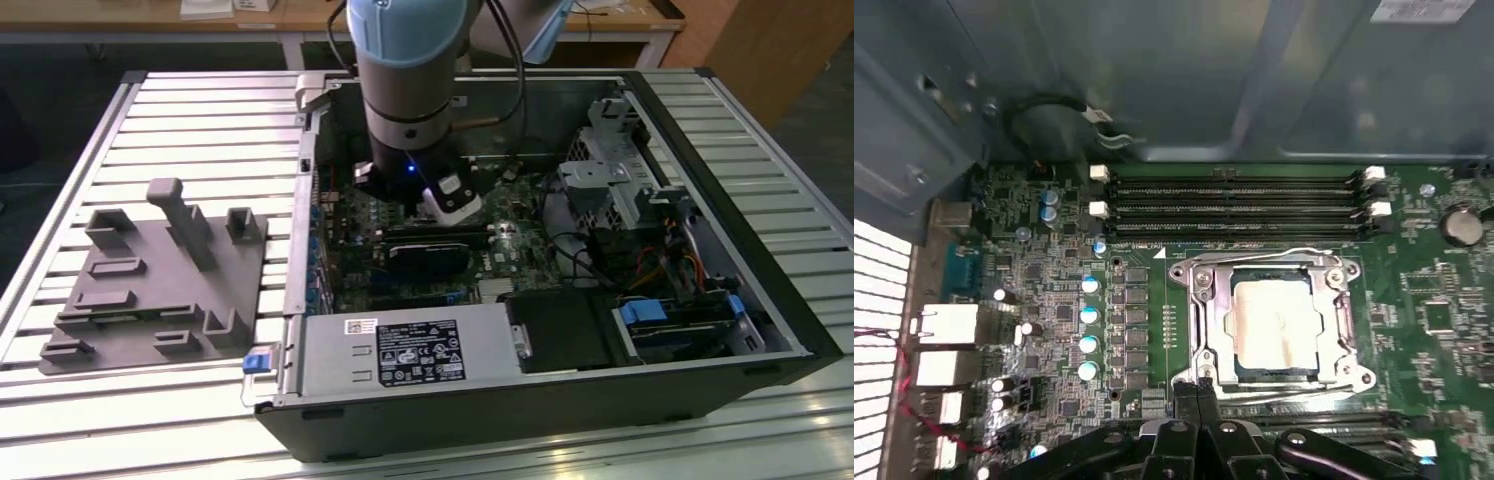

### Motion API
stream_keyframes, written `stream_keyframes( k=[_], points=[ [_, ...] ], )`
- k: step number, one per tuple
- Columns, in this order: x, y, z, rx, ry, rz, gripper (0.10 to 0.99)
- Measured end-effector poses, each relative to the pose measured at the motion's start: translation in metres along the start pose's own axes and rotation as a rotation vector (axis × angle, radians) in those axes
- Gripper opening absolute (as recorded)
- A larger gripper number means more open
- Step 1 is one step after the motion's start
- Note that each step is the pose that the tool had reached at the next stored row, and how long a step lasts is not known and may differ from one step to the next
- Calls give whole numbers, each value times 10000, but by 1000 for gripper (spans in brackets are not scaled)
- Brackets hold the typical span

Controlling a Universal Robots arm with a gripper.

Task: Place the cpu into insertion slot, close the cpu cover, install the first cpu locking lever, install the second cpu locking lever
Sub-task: 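Install the second cpu locking lever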

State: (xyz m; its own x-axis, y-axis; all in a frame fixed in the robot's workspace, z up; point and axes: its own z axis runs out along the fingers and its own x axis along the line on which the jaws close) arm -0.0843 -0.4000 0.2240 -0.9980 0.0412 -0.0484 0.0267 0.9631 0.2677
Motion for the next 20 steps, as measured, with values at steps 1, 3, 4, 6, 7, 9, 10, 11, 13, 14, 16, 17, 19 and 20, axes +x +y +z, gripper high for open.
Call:
stream_keyframes(
  k=[1,3,4,6,7,9,10,11,13,14,16,17,19,20],
  points=[
    [-1,2,-10,89,-2,-4,106],
    [-1,5,-20,347,-14,1,106],
    [-2,6,-21,492,-24,6,106],
    [-12,13,-19,676,-37,30,106],
    [-23,18,-17,721,-42,44,106],
    [-59,29,-12,763,-49,67,106],
    [-83,34,-9,775,-52,77,106],
    [-109,39,-6,784,-55,87,106],
    [-166,51,0,794,-59,101,106],
    [-196,58,3,796,-60,108,106],
    [-257,73,10,798,-63,118,106],
    [-282,83,14,798,-63,120,106],
    [-325,109,24,800,-64,122,106],
    [-343,124,29,801,-64,122,106]
  ],
)
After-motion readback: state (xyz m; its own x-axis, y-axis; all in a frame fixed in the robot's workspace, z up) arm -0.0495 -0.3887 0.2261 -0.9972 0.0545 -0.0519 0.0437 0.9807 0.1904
